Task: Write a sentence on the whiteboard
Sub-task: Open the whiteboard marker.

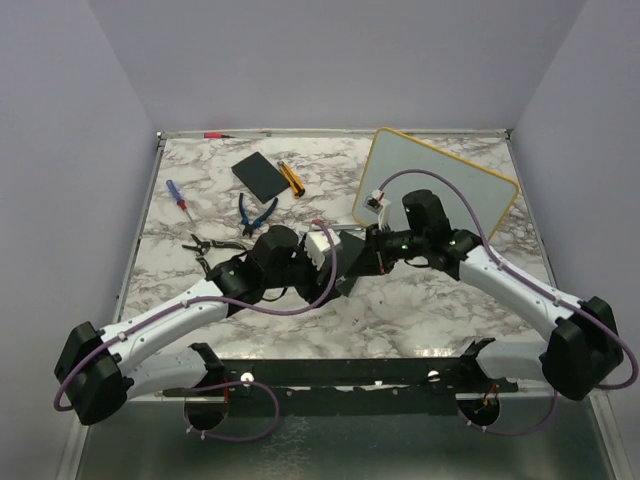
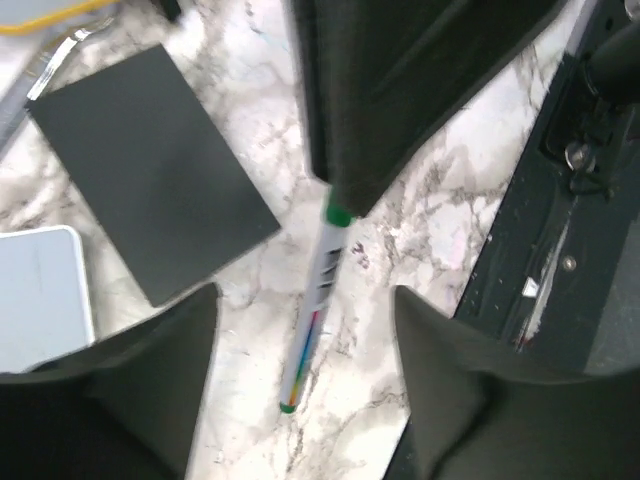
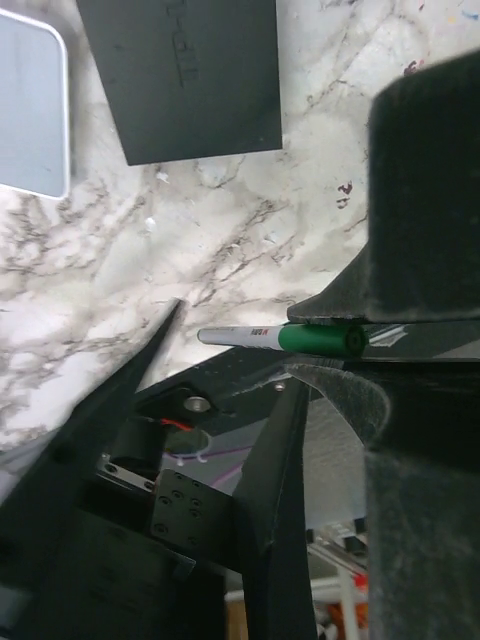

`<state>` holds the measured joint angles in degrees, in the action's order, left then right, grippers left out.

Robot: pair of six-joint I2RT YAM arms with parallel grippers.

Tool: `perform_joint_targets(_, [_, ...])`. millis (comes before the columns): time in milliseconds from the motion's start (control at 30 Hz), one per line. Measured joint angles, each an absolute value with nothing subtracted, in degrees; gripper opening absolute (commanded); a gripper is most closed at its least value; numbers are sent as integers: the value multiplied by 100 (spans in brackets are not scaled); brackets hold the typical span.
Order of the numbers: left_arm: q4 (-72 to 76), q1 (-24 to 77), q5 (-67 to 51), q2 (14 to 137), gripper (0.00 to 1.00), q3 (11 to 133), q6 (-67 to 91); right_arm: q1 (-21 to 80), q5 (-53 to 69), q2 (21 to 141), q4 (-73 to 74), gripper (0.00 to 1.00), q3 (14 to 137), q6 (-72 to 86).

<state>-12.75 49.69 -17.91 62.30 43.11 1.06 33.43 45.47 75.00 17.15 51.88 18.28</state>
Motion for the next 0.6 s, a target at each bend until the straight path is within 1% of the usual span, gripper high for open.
perform_joint_targets(67, [-1166, 4812, -1789, 6134, 82, 4309, 311, 3282, 4388, 7137, 1459, 0, 5022, 1992])
perform_joint_targets(167, [-779, 4294, -2021, 5937, 86, 4296, 851, 3035, 4272, 6460, 895, 0, 4772, 2303])
perform_joint_targets(267, [108, 3474, -2429, 5714, 87, 4248, 1763, 2611, 4311, 5931, 176, 0, 4574, 2650])
perform_joint_targets(333, [939, 3127, -2711, 5664, 87, 4200, 2545, 2383, 4381, 5776, -309, 1, 4482, 2906])
perform_joint_targets(467, [2473, 3006, -3148, 5760, 87, 4095, 4018, 2274, 4617, 5732, -1439, 1, 4215, 3559])
perform_joint_targets(600, [3363, 3006, -3465, 5835, 88, 4075, 4967, 2276, 4766, 5732, -2630, 1, 3918, 4311])
